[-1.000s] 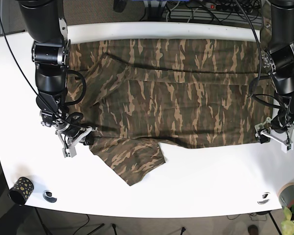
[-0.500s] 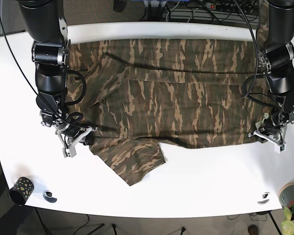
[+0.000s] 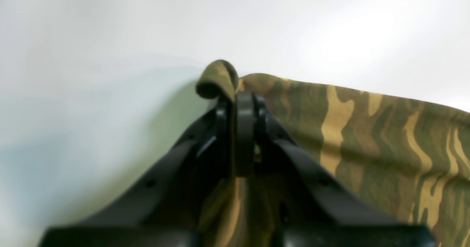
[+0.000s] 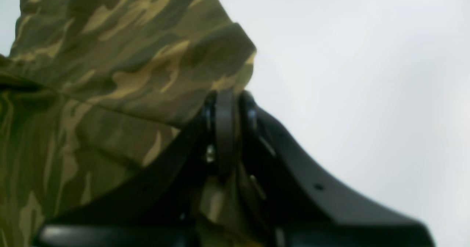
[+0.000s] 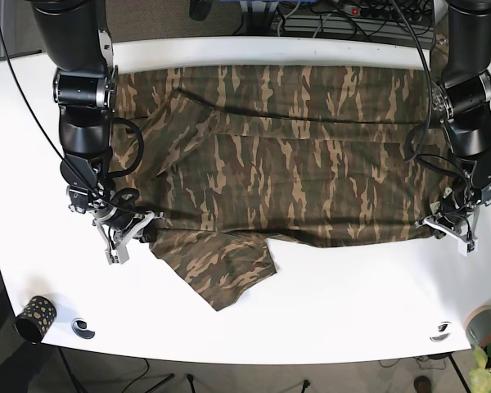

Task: Fold the T-shirt properly
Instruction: 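Lift the gripped edge and fold it over toward the collar edge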

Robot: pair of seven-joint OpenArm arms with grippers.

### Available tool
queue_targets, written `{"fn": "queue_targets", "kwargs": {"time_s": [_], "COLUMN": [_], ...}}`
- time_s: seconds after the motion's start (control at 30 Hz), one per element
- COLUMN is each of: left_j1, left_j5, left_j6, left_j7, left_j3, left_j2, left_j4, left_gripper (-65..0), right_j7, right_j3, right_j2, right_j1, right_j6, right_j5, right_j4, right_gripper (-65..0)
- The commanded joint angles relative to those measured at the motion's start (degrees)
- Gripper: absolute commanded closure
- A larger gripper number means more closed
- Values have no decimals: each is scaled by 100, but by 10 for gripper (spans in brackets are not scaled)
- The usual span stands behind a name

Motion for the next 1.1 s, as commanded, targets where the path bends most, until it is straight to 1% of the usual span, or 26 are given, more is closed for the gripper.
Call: {"fn": "queue_targets", "kwargs": {"time_s": [0.0, 0.07, 0.27, 0.33, 0.53, 0.67, 0.73, 0.8, 0.87, 0.97, 1.07], "left_j1": [-159, -133, 140, 245, 597, 826, 984, 1151, 1379, 1608, 1801], "left_j5": [-30, -30, -48, -48, -48, -57, -171, -329, -593, -769, -822], "left_j6": [-19, -28, -28, -28, -28, -28, -28, -28, -28, -28, -28], "left_j7": [-23, 38, 504, 654, 1084, 1216, 1348, 1410, 1489, 1744, 1937], "left_j3": [7, 7, 7, -2, -11, -19, -19, -28, -142, -406, -564], "left_j2": [-79, -79, -53, 26, 79, 79, 70, 53, 44, 44, 53], "left_j4": [334, 712, 1688, 2057, 3024, 3402, 3701, 3912, 4220, 4483, 4729], "left_gripper": [0, 0, 0, 0, 0, 0, 0, 0, 0, 0, 0], "right_j7": [-1, -186, -608, -766, -1118, -1417, -1654, -1768, -1865, -2085, -2243], "right_j3": [21, 21, 21, 21, 39, 373, 592, 724, 883, 997, 1085], "right_j2": [98, 107, 133, 230, 353, 388, 388, 388, 388, 388, 388], "right_j1": [145, 83, -40, -119, -515, -805, -972, -1139, -1420, -1754, -2088], "right_j6": [36, 36, 36, 36, 36, 45, 63, 63, 63, 63, 63], "right_j5": [106, 106, 106, 106, 106, 106, 106, 106, 106, 106, 106], "right_j4": [472, 762, 1527, 1843, 2819, 3426, 3786, 4076, 4507, 5043, 5474], "right_gripper": [0, 0, 0, 0, 0, 0, 0, 0, 0, 0, 0]}}
